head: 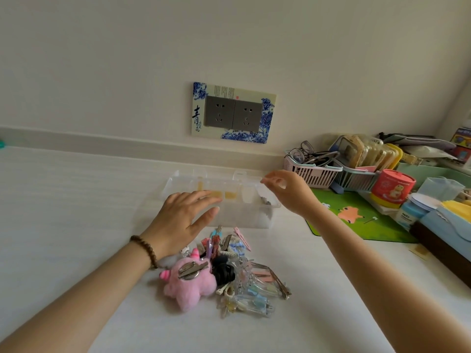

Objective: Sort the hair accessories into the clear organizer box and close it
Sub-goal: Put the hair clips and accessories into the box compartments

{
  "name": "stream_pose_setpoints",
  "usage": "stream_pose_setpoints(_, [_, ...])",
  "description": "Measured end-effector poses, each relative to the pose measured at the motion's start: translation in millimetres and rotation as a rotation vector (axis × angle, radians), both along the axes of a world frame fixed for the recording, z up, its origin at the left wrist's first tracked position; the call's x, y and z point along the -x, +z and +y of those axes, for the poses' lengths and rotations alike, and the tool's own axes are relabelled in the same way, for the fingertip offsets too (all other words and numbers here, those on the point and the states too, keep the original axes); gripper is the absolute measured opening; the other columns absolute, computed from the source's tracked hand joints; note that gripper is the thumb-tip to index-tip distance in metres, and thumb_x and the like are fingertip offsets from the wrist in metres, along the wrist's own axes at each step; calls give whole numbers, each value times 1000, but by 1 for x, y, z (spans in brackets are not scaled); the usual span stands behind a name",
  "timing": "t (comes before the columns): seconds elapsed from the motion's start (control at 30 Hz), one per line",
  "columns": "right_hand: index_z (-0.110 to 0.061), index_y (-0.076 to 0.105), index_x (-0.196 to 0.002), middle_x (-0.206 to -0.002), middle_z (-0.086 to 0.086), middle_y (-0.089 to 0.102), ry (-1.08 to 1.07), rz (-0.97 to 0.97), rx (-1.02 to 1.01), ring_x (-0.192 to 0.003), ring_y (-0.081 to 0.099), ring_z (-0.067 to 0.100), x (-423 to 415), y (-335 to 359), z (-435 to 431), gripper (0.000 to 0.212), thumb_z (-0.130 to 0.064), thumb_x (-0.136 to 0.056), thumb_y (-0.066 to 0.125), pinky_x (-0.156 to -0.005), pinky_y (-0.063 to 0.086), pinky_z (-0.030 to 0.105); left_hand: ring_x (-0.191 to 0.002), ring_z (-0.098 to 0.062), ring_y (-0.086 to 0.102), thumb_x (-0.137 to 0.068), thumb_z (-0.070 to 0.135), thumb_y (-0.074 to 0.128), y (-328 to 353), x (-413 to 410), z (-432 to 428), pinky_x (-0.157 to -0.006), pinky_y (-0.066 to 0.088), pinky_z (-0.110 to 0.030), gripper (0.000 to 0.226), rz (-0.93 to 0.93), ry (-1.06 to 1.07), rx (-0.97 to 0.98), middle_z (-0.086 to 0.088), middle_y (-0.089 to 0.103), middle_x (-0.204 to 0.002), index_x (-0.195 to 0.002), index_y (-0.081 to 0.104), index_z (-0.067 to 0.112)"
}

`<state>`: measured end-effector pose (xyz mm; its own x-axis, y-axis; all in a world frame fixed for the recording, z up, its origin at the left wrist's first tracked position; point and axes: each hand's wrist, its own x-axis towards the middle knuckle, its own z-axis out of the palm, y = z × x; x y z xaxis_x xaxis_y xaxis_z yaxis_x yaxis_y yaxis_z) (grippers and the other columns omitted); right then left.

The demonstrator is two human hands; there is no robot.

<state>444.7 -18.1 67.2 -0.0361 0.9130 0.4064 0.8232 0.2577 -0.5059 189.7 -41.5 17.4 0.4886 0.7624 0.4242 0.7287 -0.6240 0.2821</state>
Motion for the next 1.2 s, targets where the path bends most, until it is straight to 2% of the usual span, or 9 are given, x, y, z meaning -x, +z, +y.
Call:
stream_pose_setpoints(0.1, [-19,74,-96,-66,-4,61,61,-27,43,-62,48,-6,1,0,-21,49,-41,-98,30,-91,38,29,-130,-8,33,-76,75,-9,0,1,1,-107,16,-31,81,3,-1,2,11,38,-143,-134,36,41])
stream_pose_setpoints(0.17, [-19,73,-98,-93,-7,70,58,-62,41,-87,49,-9,0,-8,-28,57,-42,-98,21,-113,14,34,-129,-8,34,-76,74,-8,-1,1,2,-106,17,-30,80,4,1,-9,11,39,-143,-134,37,41])
stream_pose_setpoints(0.27, [-22,71,-95,-108,-4,70,45,-121,-16,-117,52,6,-6,-22,-31,61,-48,-95,15,-117,-2,35,-128,-9,36,-78,73,-7,-2,1,3,-104,17,-29,78,0,1,-23,11,39,-143,-133,37,41])
stream_pose_setpoints(0.37, [-19,70,-95,-112,1,68,69,-354,-10,-125,46,12,-3,-25,-36,58,-45,-97,18,-115,-11,34,-128,-10,36,-78,72,-6,-3,2,3,-104,17,-30,77,8,-5,-26,10,39,-143,-133,37,40])
stream_pose_setpoints(0.43, [-20,69,-94,-107,-1,69,38,-423,-91,-120,51,12,1,-25,-39,57,-49,-96,20,-116,-5,35,-128,-11,36,-79,72,-5,-2,2,3,-104,18,-32,77,3,-12,-33,9,40,-142,-133,39,40])
stream_pose_setpoints(0.53, [-23,64,-97,-99,-8,67,8,-289,-325,-100,57,10,13,-24,-48,40,-51,-91,36,-104,27,28,-130,-10,34,-79,73,-4,-3,3,5,-105,16,-29,76,-9,-20,-22,11,39,-143,-133,39,41])
stream_pose_setpoints(0.67, [-24,64,-99,-94,-11,66,299,53,70,-83,59,2,39,-22,-68,24,-42,-86,55,-70,44,12,-131,-7,33,-81,71,-2,-4,5,7,-104,15,-25,75,-43,-31,-16,11,40,-143,-132,41,39])
stream_pose_setpoints(0.9, [-20,67,-90,-80,-10,61,183,12,398,-69,52,2,45,-45,-62,34,-52,-80,61,-60,38,16,-129,-7,35,-81,71,-2,-5,5,7,-102,15,-22,77,-57,-26,-40,10,43,-141,-131,44,36])
stream_pose_setpoints(1.2, [-20,62,-72,-70,-3,61,268,504,576,-66,50,9,46,-40,-63,16,-29,-74,75,-60,37,18,-129,-7,36,-83,70,0,-6,4,8,-106,19,-30,73,-65,-30,-49,10,43,-141,-131,43,36])
